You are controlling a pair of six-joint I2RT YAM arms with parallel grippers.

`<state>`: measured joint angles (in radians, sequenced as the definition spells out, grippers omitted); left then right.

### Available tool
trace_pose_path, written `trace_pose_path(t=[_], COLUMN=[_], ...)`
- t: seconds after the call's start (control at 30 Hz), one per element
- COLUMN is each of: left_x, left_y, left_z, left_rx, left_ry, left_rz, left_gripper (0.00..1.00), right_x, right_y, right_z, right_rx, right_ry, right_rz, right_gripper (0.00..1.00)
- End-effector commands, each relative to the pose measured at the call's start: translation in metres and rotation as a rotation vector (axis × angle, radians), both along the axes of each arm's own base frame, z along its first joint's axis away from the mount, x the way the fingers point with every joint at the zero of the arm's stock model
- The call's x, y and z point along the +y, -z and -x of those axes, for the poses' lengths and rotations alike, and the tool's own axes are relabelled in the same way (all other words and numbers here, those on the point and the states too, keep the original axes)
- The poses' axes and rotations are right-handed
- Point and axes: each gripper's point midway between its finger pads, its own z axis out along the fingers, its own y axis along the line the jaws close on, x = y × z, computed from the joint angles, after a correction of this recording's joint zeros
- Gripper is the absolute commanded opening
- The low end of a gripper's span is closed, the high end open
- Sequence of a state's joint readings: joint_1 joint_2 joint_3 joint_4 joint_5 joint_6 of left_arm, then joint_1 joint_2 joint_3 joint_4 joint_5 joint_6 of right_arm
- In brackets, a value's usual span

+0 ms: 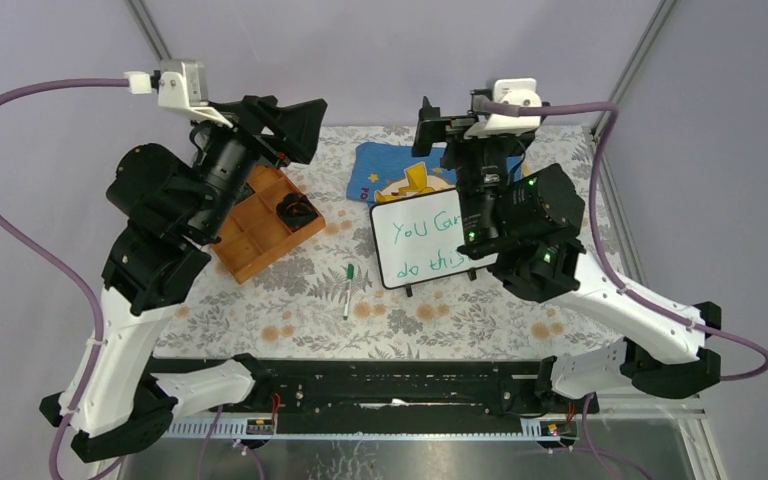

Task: Write a sentence on the whiteboard
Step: Reset both arms

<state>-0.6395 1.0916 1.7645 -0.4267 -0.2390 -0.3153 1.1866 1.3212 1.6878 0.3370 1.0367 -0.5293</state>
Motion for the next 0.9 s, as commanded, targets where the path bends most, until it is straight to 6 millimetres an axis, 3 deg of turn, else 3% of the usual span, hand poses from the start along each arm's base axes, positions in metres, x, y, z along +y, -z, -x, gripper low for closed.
trace_pose_path(t=[0.0, 0.1, 0.13, 0.23, 0.37, 0.57, 0.87], left_x=[0.006, 0.017, 0.021, 0.035, 0.052, 0.072, 0.074], left_y=[-0.03, -0.036, -0.04, -0.051, -0.058, -0.055, -0.051], left_z=[0.017, 0.022, 0.024, 0.027, 0.027, 0.022, 0.021], left_rx=[-0.122, -0.159, -0.173, -0.196, -0.183, -0.144, -0.144], left_ry=[0.028, -0.005, -0.016, -0.072, -0.145, -0.24, -0.253], left_rz=[0.044, 0.06, 0.067, 0.094, 0.165, 0.295, 0.274], left_gripper=[0.99, 0.99, 0.99, 0.99, 0.99, 0.99, 0.99], right_x=[-0.014, -0.001, -0.005, -0.034, -0.062, -0.066, -0.075], right_y=[-0.012, -0.001, -0.004, -0.014, -0.019, -0.018, -0.02], right_z=[0.011, 0.03, 0.037, 0.045, 0.042, 0.042, 0.045], right_rx=[-0.039, -0.1, -0.135, -0.165, -0.154, -0.148, -0.163], right_ry=[-0.006, -0.217, -0.258, -0.233, -0.12, -0.104, -0.1], right_rz=[-0.007, 0.042, 0.011, -0.142, -0.169, -0.162, -0.169], right_gripper=[1.0, 1.0, 1.0, 1.0, 1.0, 1.0, 1.0])
